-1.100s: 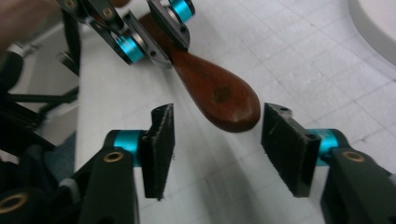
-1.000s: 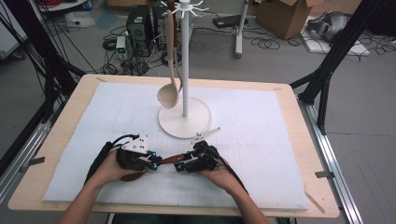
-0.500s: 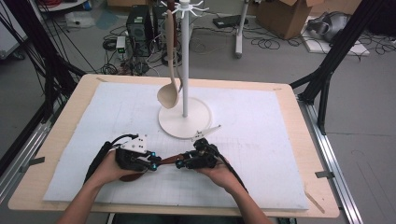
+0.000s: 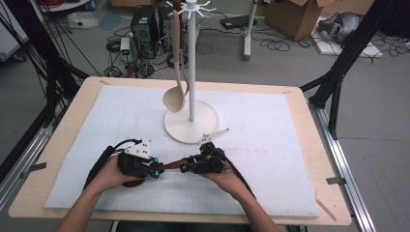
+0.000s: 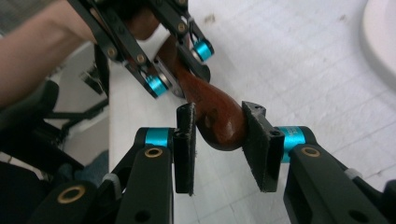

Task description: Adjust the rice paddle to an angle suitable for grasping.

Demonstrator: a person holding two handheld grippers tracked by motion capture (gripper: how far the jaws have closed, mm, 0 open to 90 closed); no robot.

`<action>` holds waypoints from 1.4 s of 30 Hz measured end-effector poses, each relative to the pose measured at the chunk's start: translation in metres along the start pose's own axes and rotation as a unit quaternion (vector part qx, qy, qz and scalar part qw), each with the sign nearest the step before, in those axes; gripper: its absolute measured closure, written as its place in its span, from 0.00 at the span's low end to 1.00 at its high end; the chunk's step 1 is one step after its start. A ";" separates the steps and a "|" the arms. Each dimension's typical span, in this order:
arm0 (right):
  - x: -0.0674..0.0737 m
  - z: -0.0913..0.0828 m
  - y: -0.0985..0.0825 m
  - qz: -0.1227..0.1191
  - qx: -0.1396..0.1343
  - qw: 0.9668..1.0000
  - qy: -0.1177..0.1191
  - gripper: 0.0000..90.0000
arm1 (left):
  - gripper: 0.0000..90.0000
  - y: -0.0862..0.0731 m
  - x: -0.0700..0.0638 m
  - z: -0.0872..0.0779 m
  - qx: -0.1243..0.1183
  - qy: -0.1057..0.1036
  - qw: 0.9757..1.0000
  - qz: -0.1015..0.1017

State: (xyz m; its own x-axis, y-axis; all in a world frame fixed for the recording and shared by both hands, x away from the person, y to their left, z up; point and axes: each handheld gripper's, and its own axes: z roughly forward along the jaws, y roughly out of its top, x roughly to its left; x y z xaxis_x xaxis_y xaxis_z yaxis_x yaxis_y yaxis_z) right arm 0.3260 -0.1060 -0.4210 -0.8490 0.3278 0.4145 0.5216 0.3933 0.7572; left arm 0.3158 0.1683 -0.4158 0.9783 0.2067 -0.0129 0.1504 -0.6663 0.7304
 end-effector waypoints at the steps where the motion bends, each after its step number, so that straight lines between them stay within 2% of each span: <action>1: 0.000 -0.002 0.001 -0.001 -0.006 1.000 0.000 0.71 | 0.82 0.001 0.000 0.000 -0.004 0.001 1.000 0.001; 4: 0.001 -0.005 0.002 0.006 -0.017 1.000 -0.002 0.62 | 0.83 0.007 -0.001 -0.003 -0.016 0.004 1.000 0.004; 10: 0.007 -0.010 0.007 -0.003 -0.036 0.999 -0.003 0.62 | 0.83 0.017 -0.002 -0.003 -0.033 0.009 0.999 0.005; 14: 0.014 -0.014 0.014 -0.016 -0.050 0.999 -0.008 0.62 | 0.83 0.023 -0.002 -0.001 -0.035 0.016 0.999 0.004; 17: 0.019 -0.018 0.019 -0.024 -0.058 0.998 -0.015 0.63 | 0.83 0.029 -0.003 0.001 -0.049 0.018 0.999 -0.002; 27: 0.027 -0.031 0.033 -0.037 -0.077 0.996 -0.040 0.70 | 0.84 0.045 -0.006 0.004 -0.065 0.034 0.997 -0.004; 31: 0.027 -0.034 0.037 -0.043 -0.076 0.995 -0.045 0.75 | 0.84 0.047 -0.007 0.005 -0.073 0.030 0.997 -0.006; 35: 0.026 -0.035 0.038 -0.038 -0.073 0.996 -0.027 0.79 | 0.82 0.046 -0.005 0.003 -0.080 0.017 0.996 -0.017; 37: 0.026 -0.036 0.039 -0.033 -0.075 0.997 -0.010 0.85 | 0.79 0.045 -0.004 0.002 -0.083 0.008 0.996 -0.022; 38: 0.027 -0.037 0.040 -0.037 -0.077 0.996 -0.008 0.85 | 0.74 0.045 -0.004 0.001 -0.082 0.007 0.996 -0.026; 42: 0.030 -0.037 0.045 -0.052 -0.068 0.996 -0.013 0.86 | 0.73 0.041 -0.001 -0.002 -0.091 -0.007 0.995 -0.041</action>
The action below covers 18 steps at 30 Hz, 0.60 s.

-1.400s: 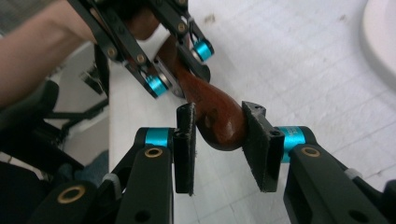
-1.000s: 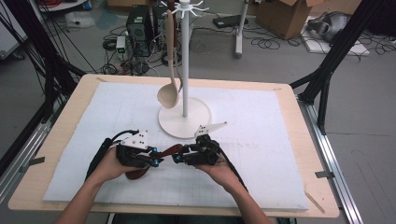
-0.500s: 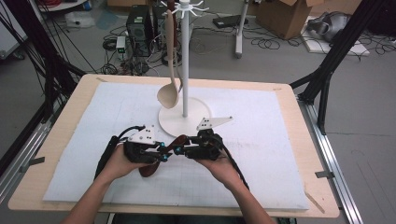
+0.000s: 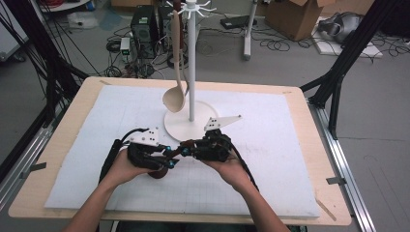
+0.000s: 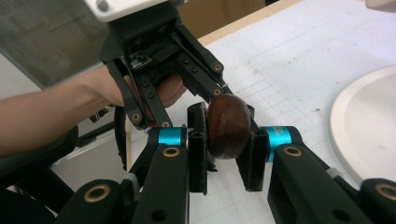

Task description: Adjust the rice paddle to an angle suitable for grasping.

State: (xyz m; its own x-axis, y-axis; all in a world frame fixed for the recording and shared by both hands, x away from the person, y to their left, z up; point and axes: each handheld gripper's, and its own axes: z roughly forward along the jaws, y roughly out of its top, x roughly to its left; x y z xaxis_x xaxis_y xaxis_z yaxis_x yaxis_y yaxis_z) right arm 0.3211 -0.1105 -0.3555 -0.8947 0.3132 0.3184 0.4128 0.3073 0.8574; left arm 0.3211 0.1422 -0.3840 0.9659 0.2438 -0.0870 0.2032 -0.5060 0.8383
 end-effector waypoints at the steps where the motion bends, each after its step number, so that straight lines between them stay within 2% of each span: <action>1: 0.001 0.000 0.001 -0.002 0.002 1.000 0.001 0.86 | 0.72 -0.001 0.000 -0.001 -0.002 -0.003 1.000 -0.004; 2: 0.002 0.000 0.003 -0.006 0.003 1.000 0.002 0.86 | 0.72 -0.001 0.002 -0.003 0.000 -0.004 1.000 0.001; 6: 0.004 -0.003 0.009 -0.017 0.001 1.000 0.001 0.86 | 0.75 -0.002 0.002 -0.004 -0.008 -0.010 1.000 -0.006; 11: 0.008 -0.006 0.017 -0.030 0.000 1.000 0.003 0.86 | 0.78 0.000 0.000 -0.002 -0.023 -0.031 0.999 -0.004; 13: 0.010 -0.006 0.019 -0.042 -0.001 0.999 0.004 0.85 | 0.79 0.002 -0.001 -0.002 -0.026 -0.028 0.999 -0.003; 18: 0.015 -0.003 0.018 -0.066 -0.012 0.998 -0.011 0.76 | 0.84 0.003 -0.002 -0.001 -0.032 -0.027 0.999 -0.001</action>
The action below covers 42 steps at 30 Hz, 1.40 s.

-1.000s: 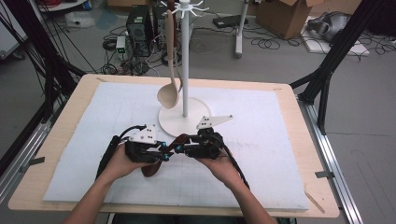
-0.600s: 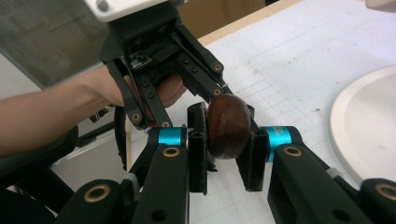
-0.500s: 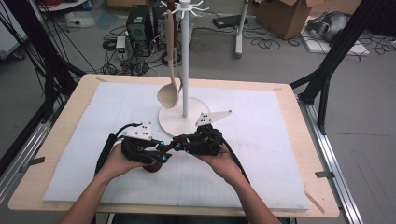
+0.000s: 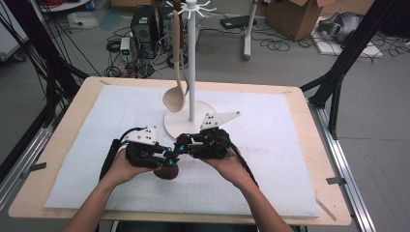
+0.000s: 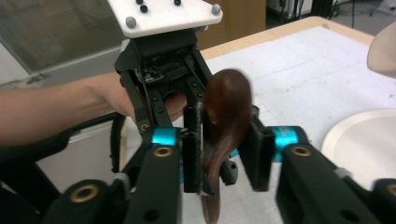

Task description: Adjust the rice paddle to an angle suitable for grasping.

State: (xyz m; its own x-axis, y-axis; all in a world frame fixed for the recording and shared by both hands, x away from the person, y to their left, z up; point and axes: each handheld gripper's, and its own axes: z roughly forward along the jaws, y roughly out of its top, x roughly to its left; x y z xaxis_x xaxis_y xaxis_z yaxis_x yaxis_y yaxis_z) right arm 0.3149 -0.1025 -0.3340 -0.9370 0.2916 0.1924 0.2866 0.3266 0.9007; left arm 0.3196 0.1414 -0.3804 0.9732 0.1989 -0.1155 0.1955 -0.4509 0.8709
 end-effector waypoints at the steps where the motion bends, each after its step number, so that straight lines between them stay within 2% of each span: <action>1: 0.000 0.001 -0.001 -0.003 0.000 1.000 -0.001 0.74 | 0.85 0.000 0.000 0.000 0.001 0.001 1.000 0.000; 11: -0.001 0.012 -0.014 0.000 -0.009 1.000 0.006 0.74 | 0.85 0.002 0.001 -0.002 -0.019 0.003 1.000 -0.005; 16: -0.002 0.018 -0.017 0.003 -0.015 1.000 0.010 0.82 | 0.85 0.002 0.000 -0.001 -0.016 0.002 1.000 -0.003; 19: -0.003 0.019 -0.018 0.009 -0.017 1.000 0.020 0.83 | 0.85 0.002 0.000 -0.001 -0.013 0.003 1.000 -0.002; 23: -0.003 0.020 -0.018 0.007 -0.019 1.000 0.022 0.84 | 0.85 0.002 0.000 -0.001 -0.015 0.000 1.000 0.000; 26: -0.003 0.020 -0.018 0.014 -0.024 0.999 0.025 0.85 | 0.83 0.003 -0.001 -0.003 -0.017 0.003 1.000 0.001; 33: -0.005 0.018 -0.018 0.021 -0.027 0.999 0.022 0.85 | 0.69 0.003 -0.005 -0.007 -0.016 0.023 1.000 0.006; 42: -0.008 0.011 -0.017 0.022 -0.032 0.999 0.014 0.85 | 0.58 -0.001 -0.005 -0.015 -0.012 0.054 0.998 0.007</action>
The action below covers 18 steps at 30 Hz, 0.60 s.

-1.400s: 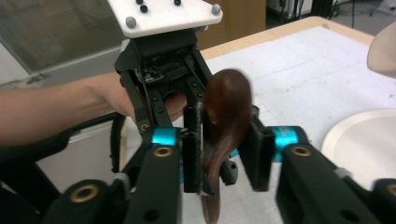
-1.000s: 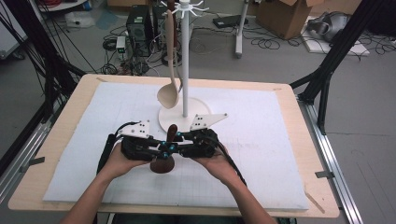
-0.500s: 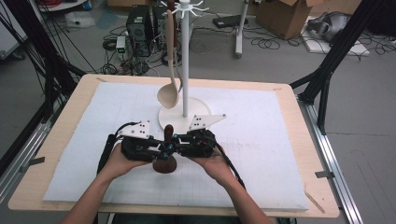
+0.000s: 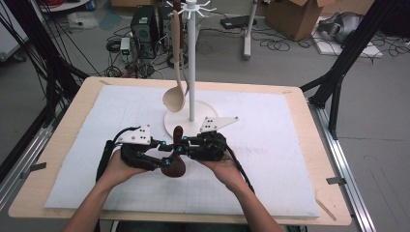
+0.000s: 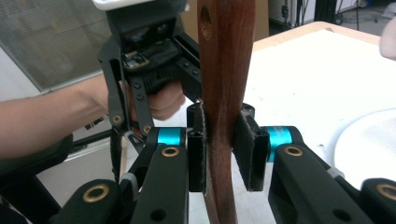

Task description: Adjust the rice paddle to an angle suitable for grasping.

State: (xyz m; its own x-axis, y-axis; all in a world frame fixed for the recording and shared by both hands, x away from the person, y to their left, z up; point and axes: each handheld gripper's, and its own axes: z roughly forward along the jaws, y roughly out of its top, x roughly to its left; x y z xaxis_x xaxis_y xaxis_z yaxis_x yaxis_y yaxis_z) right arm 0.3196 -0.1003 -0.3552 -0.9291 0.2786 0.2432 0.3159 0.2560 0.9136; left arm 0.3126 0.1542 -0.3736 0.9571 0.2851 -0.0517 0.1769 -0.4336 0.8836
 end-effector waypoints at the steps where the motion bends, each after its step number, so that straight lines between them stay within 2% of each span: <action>1: -0.001 0.000 0.000 0.001 0.000 1.000 -0.001 0.85 | 0.57 -0.001 0.000 -0.001 -0.001 0.001 1.000 -0.002; 7: -0.004 -0.005 0.000 0.003 -0.001 1.000 -0.008 0.85 | 0.51 -0.008 0.000 -0.009 -0.005 0.017 1.000 -0.014; 10: -0.006 -0.007 0.000 0.005 -0.002 1.000 -0.010 0.85 | 0.50 -0.014 0.002 -0.013 -0.011 0.014 1.000 -0.023; 13: -0.008 -0.009 0.000 0.003 0.001 1.000 -0.010 0.85 | 0.49 -0.022 0.004 -0.018 -0.014 0.020 0.999 -0.034; 18: -0.012 -0.010 0.000 0.010 0.003 1.000 -0.013 0.85 | 0.44 -0.032 0.006 -0.026 -0.013 0.037 0.998 -0.047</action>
State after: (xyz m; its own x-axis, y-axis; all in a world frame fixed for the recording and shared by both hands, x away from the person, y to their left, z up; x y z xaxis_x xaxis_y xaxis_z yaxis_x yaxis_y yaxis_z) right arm 0.3285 -0.1132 -0.3547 -0.9169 0.3082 0.2535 0.3365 0.2559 0.9062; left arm 0.3070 0.1923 -0.3905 0.9170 0.3860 -0.1009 0.2579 -0.3807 0.8880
